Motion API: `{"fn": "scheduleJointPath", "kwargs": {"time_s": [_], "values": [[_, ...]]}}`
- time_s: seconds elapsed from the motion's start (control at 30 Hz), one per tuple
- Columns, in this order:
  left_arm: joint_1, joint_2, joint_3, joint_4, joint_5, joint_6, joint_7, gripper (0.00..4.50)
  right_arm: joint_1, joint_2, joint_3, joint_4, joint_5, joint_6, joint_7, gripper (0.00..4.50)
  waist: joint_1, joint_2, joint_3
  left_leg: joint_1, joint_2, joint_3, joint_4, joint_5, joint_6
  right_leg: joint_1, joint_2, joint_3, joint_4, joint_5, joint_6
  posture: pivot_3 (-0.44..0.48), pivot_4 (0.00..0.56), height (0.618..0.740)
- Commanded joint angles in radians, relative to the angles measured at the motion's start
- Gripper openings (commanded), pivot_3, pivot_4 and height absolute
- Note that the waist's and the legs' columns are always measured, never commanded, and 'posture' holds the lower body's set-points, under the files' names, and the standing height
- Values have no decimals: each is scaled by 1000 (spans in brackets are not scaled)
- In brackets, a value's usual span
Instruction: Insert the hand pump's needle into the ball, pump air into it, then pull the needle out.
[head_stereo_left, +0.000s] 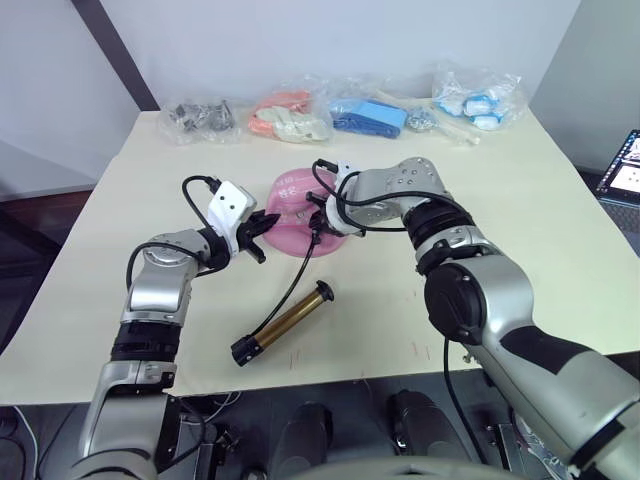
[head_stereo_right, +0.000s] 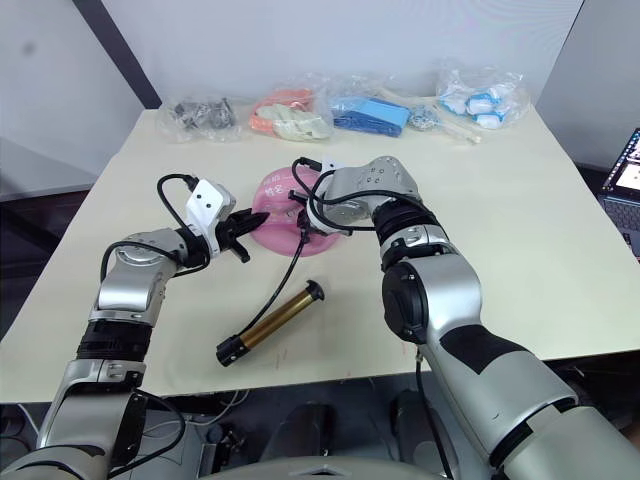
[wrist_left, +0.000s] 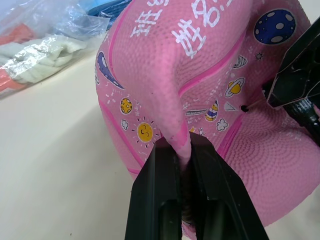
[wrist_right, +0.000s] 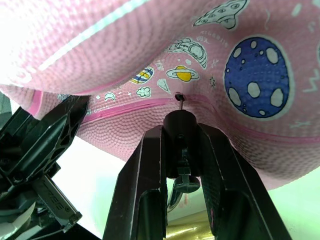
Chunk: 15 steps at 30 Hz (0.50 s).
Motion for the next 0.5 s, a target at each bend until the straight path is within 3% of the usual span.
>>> {"fn": "scheduleJointPath", "kwargs": {"time_s": [0.03,0.5], "values": [[20,-26,-80,5,8,10,-63,0,-14,56,-8,-51,0,-1,41,380,1,0,0,0,0,0,0,0,0,0,0,0,0,0,0,0,150,740],[26,-25,-74,7,7,11,-56,0,5,74,-40,-118,-22,59,4,380,6,1,1,-2,0,0,0,0,0,-2,0,0,0,0,0,0,150,740]]}}
